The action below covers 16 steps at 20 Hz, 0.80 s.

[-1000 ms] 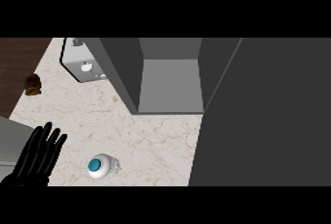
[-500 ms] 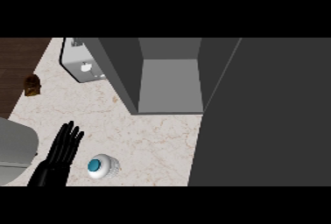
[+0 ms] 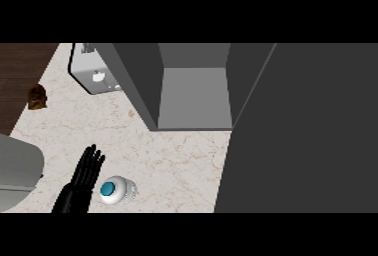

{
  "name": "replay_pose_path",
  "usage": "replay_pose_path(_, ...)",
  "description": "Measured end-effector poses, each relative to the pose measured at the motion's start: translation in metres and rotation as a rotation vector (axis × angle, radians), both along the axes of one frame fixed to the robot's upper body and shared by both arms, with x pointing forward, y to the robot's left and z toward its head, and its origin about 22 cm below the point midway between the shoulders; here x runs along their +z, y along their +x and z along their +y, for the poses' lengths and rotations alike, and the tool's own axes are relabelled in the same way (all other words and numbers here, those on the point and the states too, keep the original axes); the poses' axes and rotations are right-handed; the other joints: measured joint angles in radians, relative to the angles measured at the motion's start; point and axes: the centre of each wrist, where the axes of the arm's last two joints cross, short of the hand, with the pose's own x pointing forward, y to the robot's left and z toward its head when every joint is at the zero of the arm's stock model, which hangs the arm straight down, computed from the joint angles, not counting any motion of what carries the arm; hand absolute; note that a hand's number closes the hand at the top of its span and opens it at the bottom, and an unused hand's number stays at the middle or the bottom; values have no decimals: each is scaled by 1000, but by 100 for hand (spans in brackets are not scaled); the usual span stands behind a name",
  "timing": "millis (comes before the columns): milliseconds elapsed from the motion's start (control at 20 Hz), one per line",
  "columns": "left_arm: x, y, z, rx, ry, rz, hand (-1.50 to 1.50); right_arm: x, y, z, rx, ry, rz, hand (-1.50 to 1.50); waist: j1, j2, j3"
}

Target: Pick up the bottled water, place it into the cabinet and close the cabinet

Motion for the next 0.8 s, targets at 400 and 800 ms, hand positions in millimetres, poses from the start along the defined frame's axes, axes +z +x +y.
replay_pose_path(400,-43,-2,7,18,6,15,-150,6,1,3,9,-12,8,-150,0,0,0)
replay_pose_path(800,-75,-3,20,-3,-27,15,-150,1,-2,7,15,2,17,-150,-2,0,0)
